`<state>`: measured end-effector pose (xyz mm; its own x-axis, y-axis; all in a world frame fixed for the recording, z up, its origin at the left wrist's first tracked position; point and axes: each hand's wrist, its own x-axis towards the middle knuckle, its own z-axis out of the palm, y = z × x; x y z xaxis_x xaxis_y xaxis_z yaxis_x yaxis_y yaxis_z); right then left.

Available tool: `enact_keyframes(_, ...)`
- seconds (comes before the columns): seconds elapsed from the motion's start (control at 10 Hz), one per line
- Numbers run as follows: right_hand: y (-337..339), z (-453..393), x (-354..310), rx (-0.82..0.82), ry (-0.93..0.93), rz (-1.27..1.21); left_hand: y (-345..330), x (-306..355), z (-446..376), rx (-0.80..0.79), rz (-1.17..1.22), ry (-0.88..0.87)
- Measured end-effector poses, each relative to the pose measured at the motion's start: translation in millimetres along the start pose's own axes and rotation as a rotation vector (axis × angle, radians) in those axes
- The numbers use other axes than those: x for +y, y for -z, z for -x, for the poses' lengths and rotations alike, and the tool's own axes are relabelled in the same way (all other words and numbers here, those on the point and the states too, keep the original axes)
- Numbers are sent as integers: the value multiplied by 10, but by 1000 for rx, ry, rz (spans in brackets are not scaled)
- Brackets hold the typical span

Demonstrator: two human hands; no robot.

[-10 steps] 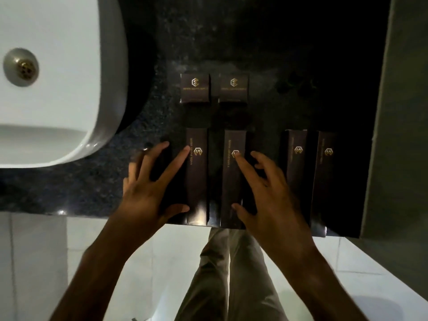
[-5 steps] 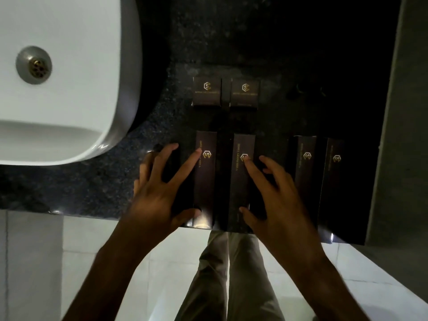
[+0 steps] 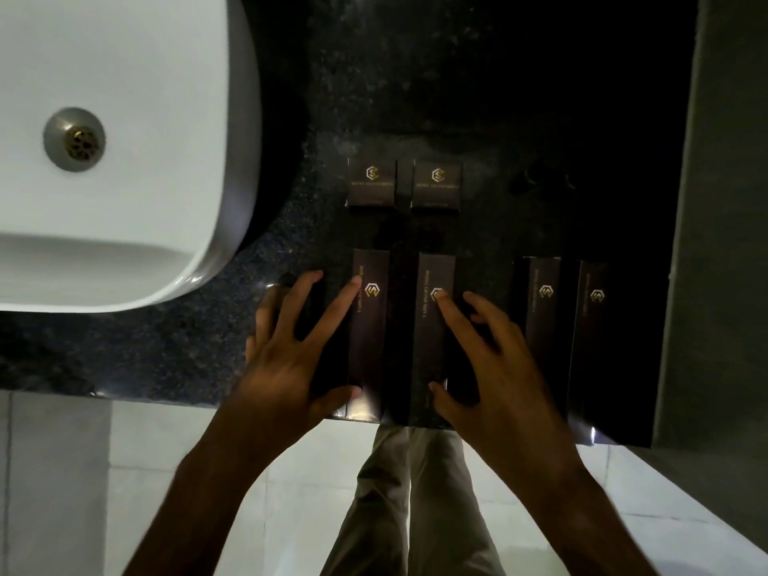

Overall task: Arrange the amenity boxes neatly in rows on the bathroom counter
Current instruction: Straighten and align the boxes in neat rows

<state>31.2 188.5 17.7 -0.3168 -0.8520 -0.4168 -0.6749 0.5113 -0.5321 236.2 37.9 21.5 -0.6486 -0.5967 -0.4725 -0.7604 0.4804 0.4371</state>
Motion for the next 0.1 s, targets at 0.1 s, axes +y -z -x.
enact_keyframes(0.1,57,36,-65,5,-2,-91,43,47,28,-38,52,23)
